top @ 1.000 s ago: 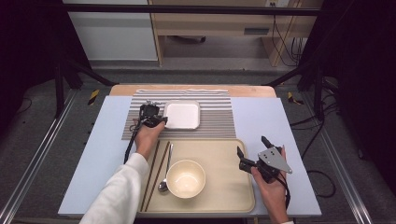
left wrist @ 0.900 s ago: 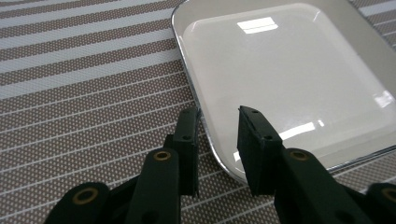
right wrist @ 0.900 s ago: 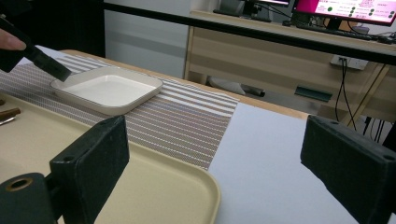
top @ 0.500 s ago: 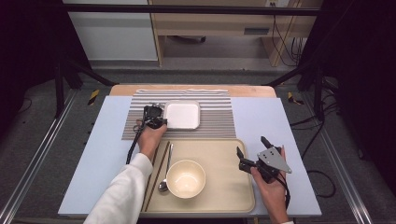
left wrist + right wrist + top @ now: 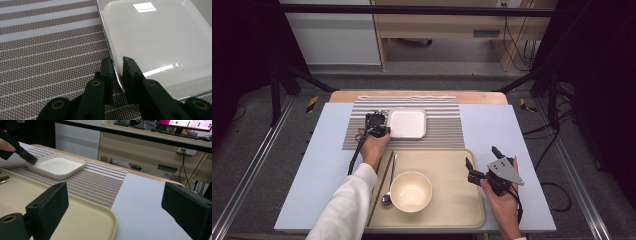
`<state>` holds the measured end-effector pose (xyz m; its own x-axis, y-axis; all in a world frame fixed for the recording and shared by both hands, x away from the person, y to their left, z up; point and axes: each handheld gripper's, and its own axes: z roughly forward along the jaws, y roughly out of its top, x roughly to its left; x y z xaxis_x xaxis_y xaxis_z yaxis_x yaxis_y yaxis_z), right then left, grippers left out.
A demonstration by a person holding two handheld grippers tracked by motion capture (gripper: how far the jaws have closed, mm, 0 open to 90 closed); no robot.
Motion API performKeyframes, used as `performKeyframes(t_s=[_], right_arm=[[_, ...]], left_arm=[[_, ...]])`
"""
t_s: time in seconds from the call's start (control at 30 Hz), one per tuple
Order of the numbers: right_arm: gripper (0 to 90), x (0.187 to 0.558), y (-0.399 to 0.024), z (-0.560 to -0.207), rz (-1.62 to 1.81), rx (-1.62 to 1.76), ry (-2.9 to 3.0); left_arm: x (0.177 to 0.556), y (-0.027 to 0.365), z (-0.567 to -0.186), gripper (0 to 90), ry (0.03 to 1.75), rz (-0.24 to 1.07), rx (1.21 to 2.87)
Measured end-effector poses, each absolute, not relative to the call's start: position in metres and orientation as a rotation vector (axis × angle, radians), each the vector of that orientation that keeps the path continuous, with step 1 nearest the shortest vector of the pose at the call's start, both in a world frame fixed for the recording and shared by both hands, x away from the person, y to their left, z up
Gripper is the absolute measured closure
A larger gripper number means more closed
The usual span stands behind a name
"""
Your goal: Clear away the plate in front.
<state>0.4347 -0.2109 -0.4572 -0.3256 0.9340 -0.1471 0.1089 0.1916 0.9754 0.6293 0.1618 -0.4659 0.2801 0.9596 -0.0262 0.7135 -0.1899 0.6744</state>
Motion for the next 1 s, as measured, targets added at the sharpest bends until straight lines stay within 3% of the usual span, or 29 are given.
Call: performKeyframes(t_s=[1.0], right_arm=[[7.2,0.437,-0.212,-0.458,1.228,1.023,1.63]], left_arm=[[0.627,0.178,-0.444,88.4,1.524,0.477,1.768]])
